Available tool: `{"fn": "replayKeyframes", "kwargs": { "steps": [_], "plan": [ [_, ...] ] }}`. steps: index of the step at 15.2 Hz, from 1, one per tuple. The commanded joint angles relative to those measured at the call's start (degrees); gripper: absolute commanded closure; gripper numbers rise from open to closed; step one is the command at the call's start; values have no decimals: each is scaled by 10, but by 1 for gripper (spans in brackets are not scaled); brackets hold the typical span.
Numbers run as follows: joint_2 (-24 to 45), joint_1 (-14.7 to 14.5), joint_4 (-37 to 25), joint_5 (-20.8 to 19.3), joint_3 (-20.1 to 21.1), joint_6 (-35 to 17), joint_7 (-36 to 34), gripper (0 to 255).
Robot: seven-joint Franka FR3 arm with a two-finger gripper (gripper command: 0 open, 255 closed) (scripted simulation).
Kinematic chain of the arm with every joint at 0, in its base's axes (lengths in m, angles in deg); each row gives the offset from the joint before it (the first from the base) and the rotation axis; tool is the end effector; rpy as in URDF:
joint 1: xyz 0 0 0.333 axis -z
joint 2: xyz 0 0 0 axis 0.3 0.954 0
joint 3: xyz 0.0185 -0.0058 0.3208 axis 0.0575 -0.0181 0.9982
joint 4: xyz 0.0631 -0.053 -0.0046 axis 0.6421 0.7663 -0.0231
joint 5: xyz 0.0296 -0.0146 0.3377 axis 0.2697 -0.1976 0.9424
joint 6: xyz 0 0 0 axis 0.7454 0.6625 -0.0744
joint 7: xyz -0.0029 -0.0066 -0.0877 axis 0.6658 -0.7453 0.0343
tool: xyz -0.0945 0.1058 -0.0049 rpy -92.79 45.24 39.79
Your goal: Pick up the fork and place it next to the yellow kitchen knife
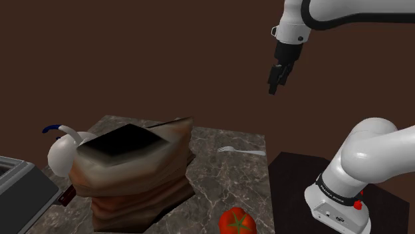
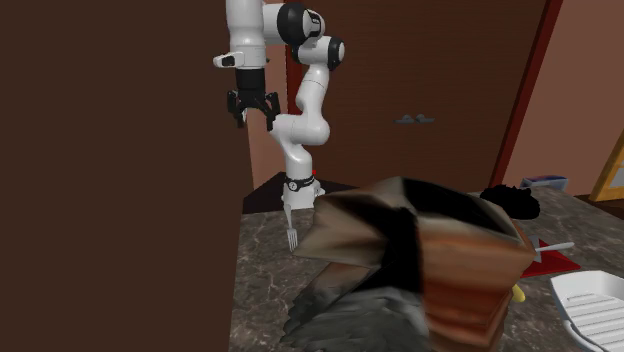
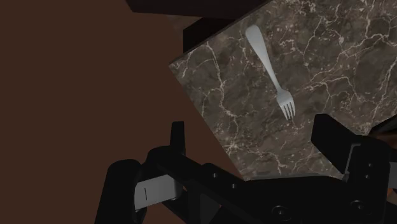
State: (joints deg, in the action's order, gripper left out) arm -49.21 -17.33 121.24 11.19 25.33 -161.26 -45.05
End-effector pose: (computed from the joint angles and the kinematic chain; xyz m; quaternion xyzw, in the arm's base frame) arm 0.2478 0.0209 0.5471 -0.9988 -0.0496 -0.0044 0.0025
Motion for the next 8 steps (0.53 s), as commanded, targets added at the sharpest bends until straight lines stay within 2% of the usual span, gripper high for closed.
{"fn": "replayKeyframes", "kwargs": {
  "steps": [1, 8],
  "plan": [
    [0, 0, 0, 0, 0, 0, 0, 0],
    [72, -41, 72, 31, -3, -108, 65, 0]
  ]
}}
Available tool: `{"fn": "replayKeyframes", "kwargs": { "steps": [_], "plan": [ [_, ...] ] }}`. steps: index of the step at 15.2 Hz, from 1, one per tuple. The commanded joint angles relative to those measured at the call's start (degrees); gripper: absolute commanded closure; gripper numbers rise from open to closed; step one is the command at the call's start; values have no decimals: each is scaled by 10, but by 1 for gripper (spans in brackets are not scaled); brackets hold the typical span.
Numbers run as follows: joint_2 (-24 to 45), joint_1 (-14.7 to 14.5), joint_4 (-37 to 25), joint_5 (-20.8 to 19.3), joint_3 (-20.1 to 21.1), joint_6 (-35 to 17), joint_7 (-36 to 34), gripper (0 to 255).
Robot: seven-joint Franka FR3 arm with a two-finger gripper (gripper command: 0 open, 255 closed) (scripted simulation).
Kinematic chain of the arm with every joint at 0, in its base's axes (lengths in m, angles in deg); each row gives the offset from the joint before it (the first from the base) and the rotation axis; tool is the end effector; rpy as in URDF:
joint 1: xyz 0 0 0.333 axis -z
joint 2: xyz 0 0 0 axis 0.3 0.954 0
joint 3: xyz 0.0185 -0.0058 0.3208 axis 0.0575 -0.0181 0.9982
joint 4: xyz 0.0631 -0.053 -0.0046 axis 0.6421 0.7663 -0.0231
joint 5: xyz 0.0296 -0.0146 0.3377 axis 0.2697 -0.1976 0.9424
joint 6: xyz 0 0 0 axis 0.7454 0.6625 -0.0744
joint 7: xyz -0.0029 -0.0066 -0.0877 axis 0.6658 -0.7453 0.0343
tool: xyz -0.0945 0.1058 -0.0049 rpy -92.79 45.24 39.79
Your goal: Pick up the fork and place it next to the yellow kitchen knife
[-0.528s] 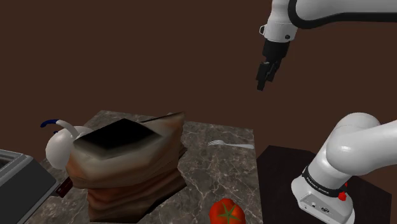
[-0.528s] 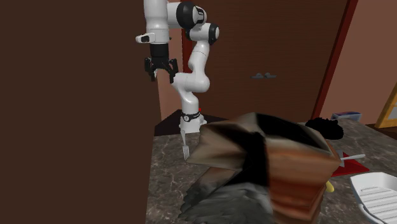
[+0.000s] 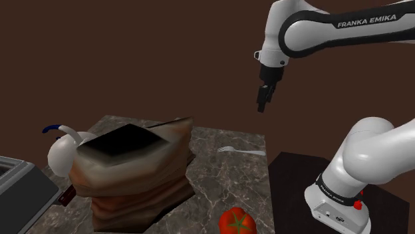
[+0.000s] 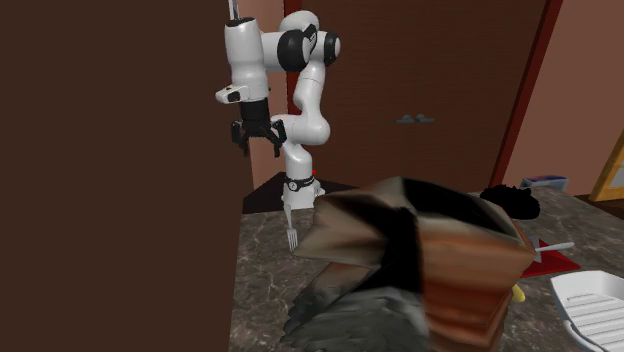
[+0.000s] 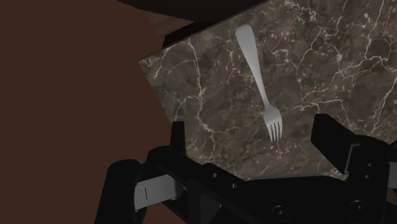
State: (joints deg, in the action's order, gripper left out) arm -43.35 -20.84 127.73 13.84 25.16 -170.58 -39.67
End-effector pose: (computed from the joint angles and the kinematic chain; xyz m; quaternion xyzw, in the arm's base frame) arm 0.2758 0.0411 0.4864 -0.9924 -0.1181 0.0210 0.0282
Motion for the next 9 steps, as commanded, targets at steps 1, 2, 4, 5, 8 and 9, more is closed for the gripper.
{"fn": "replayKeyframes", "kwargs": {
  "steps": [1, 2, 4, 5, 8, 9],
  "plan": [
    [26, -12, 15, 9, -1, -30, 21, 0],
    [39, -18, 22, 14, -1, -46, 31, 0],
    [68, -31, 35, 25, 0, -77, 51, 0],
    [83, -37, 41, 30, 0, -93, 62, 0],
    [131, -58, 55, 49, 3, -139, 94, 0],
    [149, -64, 58, 55, 4, -155, 106, 0]
  ]
}}
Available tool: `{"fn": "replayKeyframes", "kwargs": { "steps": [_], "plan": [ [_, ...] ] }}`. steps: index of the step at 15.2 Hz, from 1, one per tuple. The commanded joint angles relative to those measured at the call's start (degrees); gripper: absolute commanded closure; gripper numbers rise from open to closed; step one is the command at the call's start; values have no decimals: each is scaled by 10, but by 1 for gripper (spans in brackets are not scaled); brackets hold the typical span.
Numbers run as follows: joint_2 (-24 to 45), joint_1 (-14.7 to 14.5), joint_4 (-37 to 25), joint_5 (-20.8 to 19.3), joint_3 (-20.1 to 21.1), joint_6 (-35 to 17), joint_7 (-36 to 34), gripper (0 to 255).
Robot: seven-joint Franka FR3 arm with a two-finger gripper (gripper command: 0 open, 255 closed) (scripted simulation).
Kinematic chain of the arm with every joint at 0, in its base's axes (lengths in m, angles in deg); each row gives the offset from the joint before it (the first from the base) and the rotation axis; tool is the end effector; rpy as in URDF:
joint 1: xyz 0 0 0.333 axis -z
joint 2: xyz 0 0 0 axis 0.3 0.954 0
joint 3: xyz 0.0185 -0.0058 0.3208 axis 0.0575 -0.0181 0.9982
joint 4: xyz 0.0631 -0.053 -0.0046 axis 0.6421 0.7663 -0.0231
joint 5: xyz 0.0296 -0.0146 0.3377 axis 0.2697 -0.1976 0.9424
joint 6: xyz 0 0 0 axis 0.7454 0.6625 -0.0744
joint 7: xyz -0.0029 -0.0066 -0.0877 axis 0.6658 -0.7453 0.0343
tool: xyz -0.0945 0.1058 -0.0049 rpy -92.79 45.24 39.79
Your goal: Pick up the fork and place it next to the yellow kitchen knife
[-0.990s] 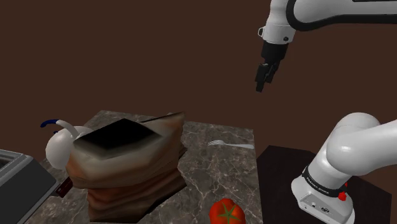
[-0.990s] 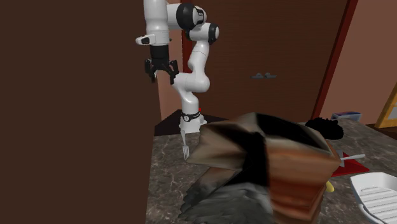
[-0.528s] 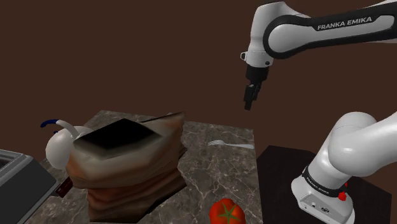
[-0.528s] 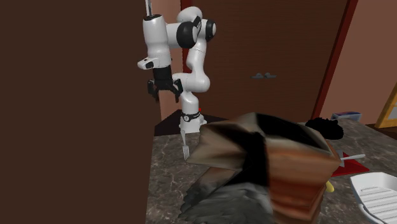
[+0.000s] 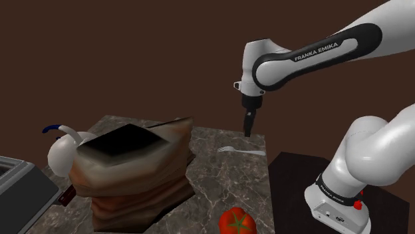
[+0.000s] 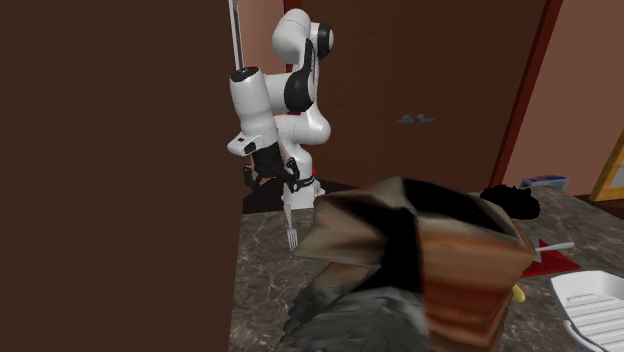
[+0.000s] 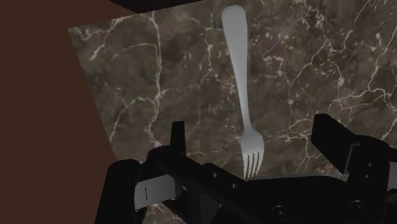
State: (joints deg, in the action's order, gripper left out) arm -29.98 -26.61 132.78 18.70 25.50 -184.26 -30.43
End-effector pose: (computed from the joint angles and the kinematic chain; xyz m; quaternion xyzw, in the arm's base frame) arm 0.3120 0.0825 0.3985 -0.9714 -0.2200 0.0589 0.0669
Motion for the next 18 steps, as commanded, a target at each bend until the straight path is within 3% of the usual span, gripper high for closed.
{"fn": "replayKeyframes", "kwargs": {
  "steps": [1, 3, 11, 18],
  "plan": [
    [33, -14, 11, 13, 2, -33, 25, 0],
    [69, -28, 14, 28, 4, -63, 48, 0],
    [109, -37, 49, 44, 12, -136, 57, 0],
    [109, -37, 49, 44, 12, -136, 57, 0]
  ]
}}
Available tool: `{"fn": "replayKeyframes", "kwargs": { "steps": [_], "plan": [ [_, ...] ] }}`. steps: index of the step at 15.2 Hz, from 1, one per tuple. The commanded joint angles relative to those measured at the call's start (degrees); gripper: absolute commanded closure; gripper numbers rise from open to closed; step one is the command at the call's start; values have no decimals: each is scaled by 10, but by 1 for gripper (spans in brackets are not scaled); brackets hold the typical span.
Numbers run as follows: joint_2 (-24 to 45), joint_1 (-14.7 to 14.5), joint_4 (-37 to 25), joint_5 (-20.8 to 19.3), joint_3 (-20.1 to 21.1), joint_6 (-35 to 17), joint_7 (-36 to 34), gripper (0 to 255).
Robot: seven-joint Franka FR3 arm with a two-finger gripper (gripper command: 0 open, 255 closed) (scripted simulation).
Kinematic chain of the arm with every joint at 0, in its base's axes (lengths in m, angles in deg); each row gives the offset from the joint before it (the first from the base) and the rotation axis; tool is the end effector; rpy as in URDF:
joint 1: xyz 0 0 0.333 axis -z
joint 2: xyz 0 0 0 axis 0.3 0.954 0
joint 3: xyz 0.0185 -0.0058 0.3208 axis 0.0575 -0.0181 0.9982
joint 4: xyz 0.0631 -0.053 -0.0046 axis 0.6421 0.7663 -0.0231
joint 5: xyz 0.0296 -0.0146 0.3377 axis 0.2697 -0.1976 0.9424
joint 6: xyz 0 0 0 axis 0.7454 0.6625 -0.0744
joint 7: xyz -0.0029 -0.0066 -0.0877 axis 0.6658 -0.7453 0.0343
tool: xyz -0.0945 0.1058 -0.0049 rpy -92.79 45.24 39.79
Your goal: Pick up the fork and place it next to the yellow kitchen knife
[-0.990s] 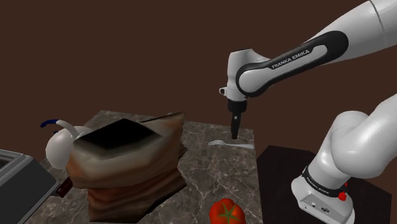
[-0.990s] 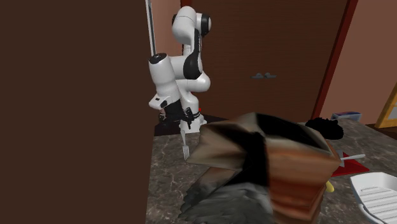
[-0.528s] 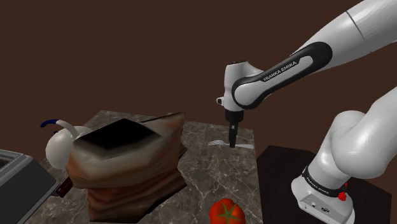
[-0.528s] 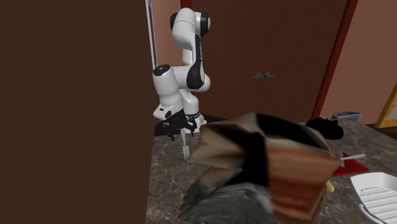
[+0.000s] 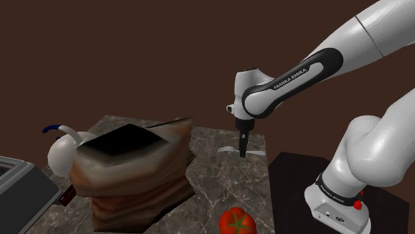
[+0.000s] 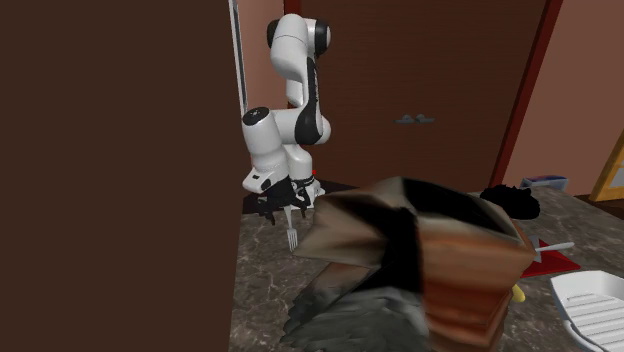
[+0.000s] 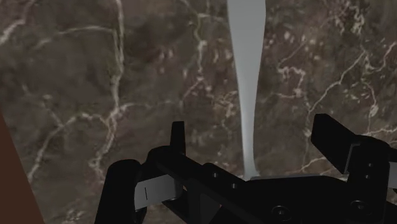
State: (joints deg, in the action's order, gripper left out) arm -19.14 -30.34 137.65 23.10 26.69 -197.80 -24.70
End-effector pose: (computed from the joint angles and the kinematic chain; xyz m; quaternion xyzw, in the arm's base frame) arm 0.3197 0.1110 0.3202 -0.9568 -0.2675 0.0756 0.0850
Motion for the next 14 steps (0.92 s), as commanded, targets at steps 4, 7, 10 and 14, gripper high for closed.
{"fn": "replayKeyframes", "kwargs": {
  "steps": [4, 7, 10, 14],
  "plan": [
    [0, 0, 0, 0, 0, 0, 0, 255],
    [0, 0, 0, 0, 0, 0, 0, 255],
    [1, 0, 0, 0, 0, -1, 0, 255],
    [-20, 1, -9, -4, -1, 28, -6, 255]
  ]
}}
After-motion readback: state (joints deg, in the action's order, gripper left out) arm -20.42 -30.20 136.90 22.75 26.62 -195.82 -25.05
